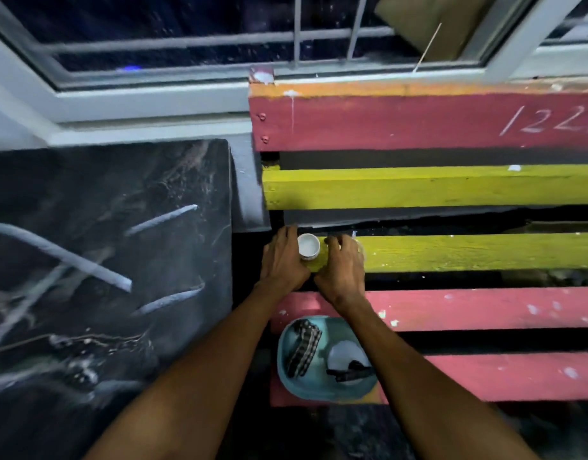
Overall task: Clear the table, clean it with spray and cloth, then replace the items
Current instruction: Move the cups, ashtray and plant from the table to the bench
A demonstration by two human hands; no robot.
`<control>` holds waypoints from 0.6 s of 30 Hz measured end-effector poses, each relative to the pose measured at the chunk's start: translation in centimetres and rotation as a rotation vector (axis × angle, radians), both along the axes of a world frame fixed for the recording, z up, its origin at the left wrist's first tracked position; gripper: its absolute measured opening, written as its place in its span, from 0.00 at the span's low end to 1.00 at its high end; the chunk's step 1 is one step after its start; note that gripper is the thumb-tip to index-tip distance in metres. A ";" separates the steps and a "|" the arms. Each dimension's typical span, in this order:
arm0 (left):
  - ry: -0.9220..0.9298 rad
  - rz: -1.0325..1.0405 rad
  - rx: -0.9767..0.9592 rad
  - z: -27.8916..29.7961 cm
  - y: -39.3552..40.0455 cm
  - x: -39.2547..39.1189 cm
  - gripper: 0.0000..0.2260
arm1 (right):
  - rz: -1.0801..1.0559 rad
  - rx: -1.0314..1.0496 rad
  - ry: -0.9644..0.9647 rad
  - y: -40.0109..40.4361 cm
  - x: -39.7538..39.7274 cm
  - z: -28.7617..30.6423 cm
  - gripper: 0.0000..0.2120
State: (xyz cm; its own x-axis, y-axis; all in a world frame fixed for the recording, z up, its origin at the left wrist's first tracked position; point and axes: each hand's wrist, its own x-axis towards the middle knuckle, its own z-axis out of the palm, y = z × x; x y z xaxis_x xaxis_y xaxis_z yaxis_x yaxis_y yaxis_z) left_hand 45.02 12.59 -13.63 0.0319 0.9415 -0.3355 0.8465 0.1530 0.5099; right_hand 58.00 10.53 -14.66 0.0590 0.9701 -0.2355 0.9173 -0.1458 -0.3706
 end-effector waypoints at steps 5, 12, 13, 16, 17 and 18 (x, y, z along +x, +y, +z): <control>-0.042 0.046 0.049 6.7 -2.7 -4.8 0.22 | 0.136 0.078 0.033 -1.7 -6.0 6.5 0.22; -0.155 0.144 0.097 13.5 -6.3 -16.4 0.25 | 0.247 0.150 0.084 -2.8 -16.6 14.4 0.25; -0.151 0.157 0.103 14.4 -6.9 -18.7 0.25 | 0.262 0.180 0.109 -3.1 -18.7 15.7 0.31; -0.087 0.217 0.154 16.4 -8.6 -26.2 0.22 | 0.312 0.208 0.103 -4.2 -25.6 18.4 0.42; -0.075 0.228 0.167 16.9 -9.2 -29.0 0.22 | 0.329 0.205 0.097 -4.6 -28.2 19.1 0.43; -0.066 0.236 0.174 17.3 -9.6 -31.7 0.23 | 0.344 0.198 0.100 -5.0 -30.9 19.5 0.43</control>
State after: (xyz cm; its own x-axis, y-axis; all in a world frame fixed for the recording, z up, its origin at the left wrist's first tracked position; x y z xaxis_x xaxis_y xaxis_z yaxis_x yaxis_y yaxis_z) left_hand 13.27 2.97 3.68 -0.1786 0.9685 -0.1733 0.7618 0.2476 0.5986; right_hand 27.11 5.54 4.88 -0.2907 0.9563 -0.0302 0.8583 0.2467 -0.4500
